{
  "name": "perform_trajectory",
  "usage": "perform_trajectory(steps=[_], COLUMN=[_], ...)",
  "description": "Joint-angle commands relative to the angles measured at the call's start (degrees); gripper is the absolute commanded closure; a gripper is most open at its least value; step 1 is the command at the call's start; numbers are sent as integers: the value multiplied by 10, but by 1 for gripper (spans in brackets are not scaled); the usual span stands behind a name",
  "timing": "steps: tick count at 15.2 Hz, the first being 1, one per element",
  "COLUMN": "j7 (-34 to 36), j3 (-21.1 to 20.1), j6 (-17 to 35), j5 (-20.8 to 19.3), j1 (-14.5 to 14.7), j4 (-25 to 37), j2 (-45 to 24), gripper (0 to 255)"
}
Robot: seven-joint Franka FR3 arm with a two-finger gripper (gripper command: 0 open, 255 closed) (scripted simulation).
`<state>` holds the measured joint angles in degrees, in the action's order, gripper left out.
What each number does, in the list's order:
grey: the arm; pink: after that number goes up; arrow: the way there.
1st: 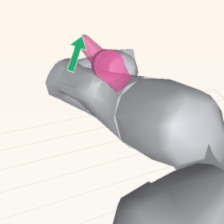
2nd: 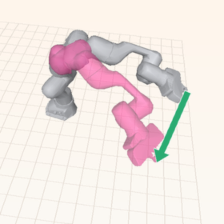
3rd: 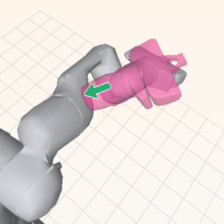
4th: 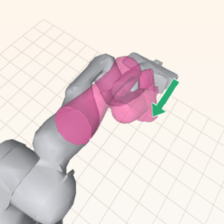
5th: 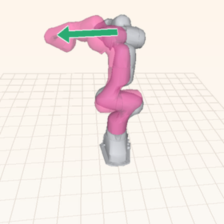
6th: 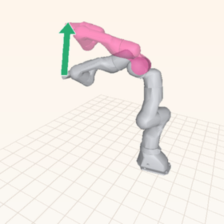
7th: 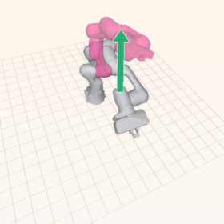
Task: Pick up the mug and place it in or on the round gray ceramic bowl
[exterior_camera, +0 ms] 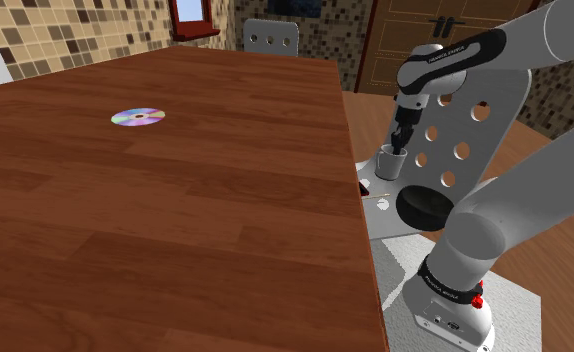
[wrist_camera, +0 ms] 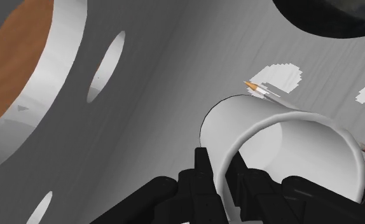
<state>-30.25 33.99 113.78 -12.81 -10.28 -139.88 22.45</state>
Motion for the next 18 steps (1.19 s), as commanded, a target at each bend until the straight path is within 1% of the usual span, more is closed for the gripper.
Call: perform_trajectory(steps=[1, 18], j7=[3, 8], j3=[-5, -35], j6=[-19, -156], j5=[0, 7], j1=[-1, 1], j4=[10, 116], j2=[8, 41], gripper=[255, 255])
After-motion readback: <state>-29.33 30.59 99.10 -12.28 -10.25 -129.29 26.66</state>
